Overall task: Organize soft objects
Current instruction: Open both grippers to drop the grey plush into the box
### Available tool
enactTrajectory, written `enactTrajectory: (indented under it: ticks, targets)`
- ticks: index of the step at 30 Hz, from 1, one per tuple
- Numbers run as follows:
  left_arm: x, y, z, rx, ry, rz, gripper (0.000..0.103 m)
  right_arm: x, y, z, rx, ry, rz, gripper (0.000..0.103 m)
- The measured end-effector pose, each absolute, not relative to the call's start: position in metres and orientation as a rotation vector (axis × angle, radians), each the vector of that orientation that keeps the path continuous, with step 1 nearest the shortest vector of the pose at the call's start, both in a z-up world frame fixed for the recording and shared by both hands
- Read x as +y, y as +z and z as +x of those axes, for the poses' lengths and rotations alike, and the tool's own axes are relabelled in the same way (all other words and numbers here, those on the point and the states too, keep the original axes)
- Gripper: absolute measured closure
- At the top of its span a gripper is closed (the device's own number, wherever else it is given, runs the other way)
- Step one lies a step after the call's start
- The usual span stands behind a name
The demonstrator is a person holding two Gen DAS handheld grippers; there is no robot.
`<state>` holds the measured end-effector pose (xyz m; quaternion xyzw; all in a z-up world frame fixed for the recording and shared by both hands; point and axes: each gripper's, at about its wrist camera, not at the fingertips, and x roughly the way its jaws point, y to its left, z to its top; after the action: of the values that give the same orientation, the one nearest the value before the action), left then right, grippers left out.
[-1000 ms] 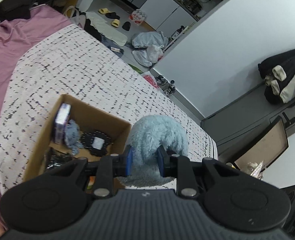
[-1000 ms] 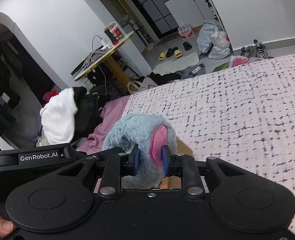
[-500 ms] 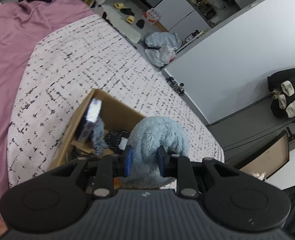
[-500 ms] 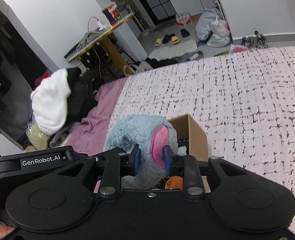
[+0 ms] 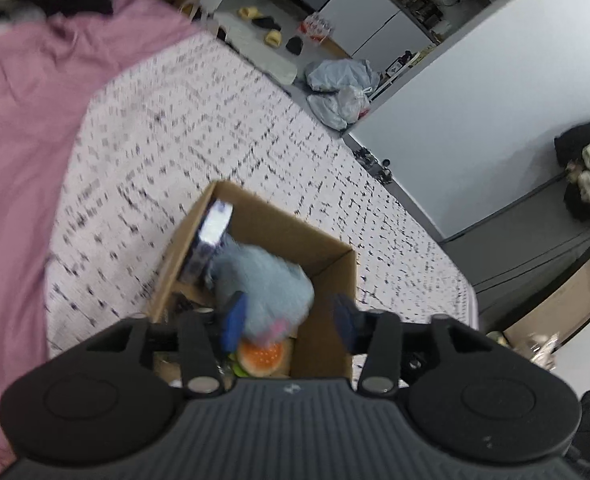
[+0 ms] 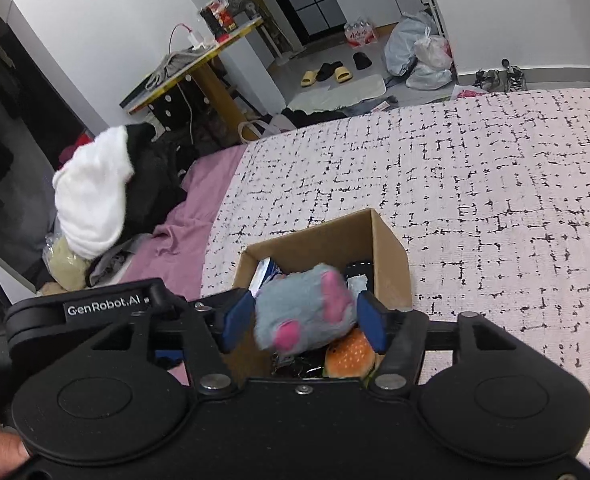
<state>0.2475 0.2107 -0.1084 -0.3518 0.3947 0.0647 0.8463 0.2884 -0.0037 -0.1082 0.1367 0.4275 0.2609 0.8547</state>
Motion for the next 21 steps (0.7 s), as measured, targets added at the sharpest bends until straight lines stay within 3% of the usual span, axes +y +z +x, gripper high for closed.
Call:
enactTrajectory:
  ticks: [4, 9, 18, 21]
  targets:
    - [0.200, -0.093, 0.241, 0.828, 0.138, -0.689, 0.034, -0.018, -0.099, 0.279, 0.875, 0.529, 0.292, 0.023]
    - [0.185, -0.077, 0.230, 0.825, 0.145, -0.615, 0.022, -0.037, -0.089, 0.267, 0.857, 0.513, 0.314, 0.017]
    - [0.163, -0.060, 0.189, 0.810, 0.180, -0.515, 0.014, -0.074, -0.073, 0.239, 0.811, 0.465, 0.303, 0.000]
    - [0.157, -0.050, 0.175, 0.796, 0.179, -0.503, 0.012, -0.086, -0.067, 0.229, 0.795, 0.452, 0.302, 0.000]
